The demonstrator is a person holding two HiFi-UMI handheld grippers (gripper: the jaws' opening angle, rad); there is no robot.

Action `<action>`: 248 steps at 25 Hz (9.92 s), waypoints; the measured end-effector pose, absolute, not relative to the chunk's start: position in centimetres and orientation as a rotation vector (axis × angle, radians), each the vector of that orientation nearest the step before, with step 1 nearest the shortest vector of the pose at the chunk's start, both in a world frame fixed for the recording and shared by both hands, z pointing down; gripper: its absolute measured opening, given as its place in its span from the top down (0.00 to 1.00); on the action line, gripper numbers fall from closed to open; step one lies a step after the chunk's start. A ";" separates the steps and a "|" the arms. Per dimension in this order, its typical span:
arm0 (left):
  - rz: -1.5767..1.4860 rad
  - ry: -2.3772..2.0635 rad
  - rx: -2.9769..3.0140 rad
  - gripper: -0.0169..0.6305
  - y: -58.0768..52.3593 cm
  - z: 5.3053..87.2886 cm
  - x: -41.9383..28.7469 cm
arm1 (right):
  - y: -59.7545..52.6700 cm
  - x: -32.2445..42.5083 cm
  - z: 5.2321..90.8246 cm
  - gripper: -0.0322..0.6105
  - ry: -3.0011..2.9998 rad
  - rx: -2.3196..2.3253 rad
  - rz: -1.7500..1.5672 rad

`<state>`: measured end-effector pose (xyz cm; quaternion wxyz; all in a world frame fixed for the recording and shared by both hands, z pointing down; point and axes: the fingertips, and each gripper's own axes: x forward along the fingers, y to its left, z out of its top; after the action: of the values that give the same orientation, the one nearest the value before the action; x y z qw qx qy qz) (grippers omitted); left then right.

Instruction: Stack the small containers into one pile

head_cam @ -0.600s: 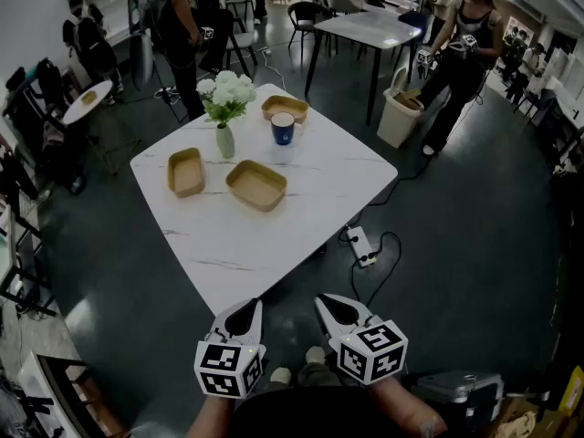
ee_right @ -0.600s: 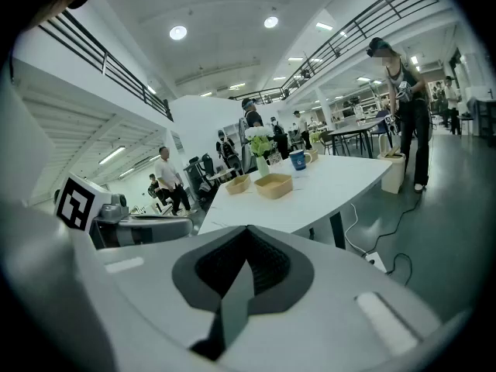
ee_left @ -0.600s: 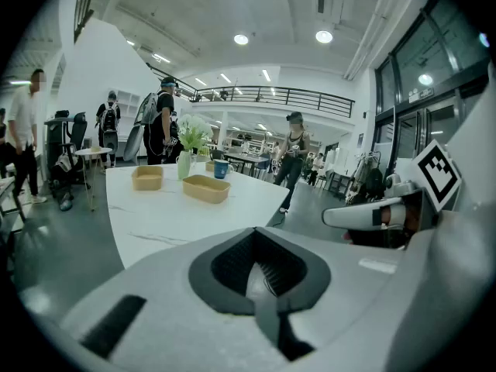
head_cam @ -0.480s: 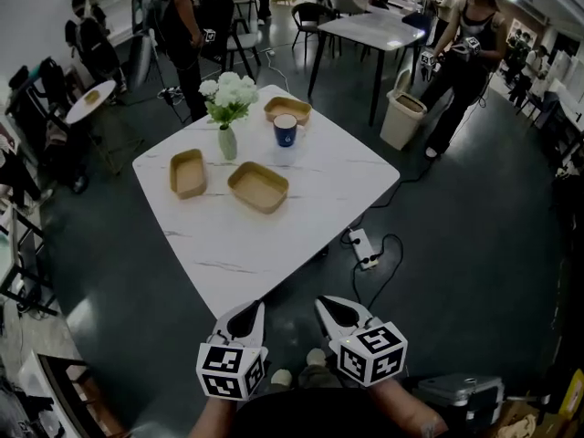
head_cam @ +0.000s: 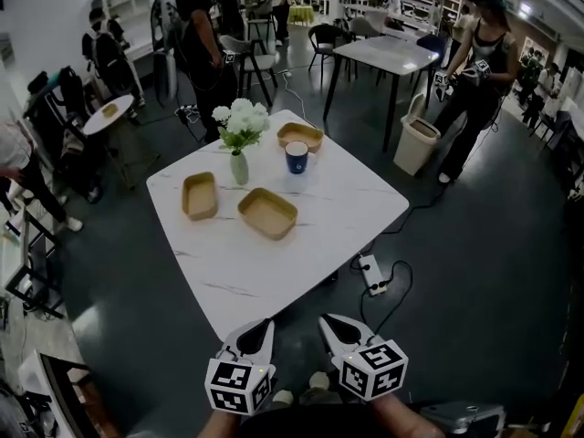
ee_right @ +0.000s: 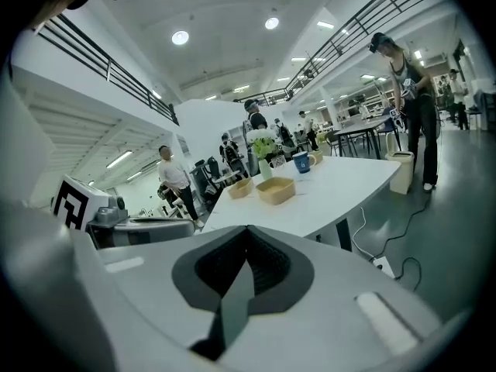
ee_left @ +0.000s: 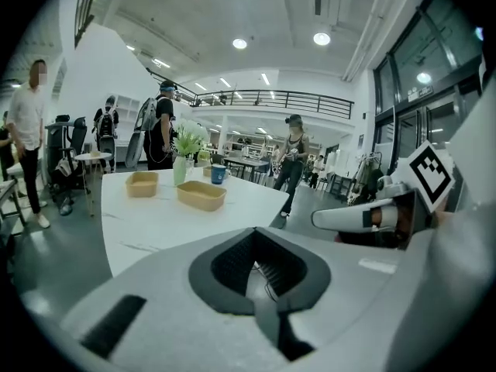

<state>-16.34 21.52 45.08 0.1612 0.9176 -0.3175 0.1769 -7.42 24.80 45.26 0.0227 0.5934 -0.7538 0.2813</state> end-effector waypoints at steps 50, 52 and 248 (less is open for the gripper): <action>0.619 -1.024 2.560 0.98 2.6 45.7 -14.3 | 4.2 -8.1 44.3 0.95 -2.473 1.313 0.830; 0.634 -1.024 2.561 0.98 1.1 45.8 -15.0 | 2.4 -8.7 44.2 0.95 -2.469 1.296 0.829; 0.602 -0.993 2.353 0.82 -7.3 50.1 -13.1 | -9.6 -0.2 53.6 0.92 -2.062 1.365 0.851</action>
<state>-13.11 -7.34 50.10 0.2559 0.8669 -0.3657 0.2219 -0.17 -9.64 53.61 0.2601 0.5041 -0.7613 0.3142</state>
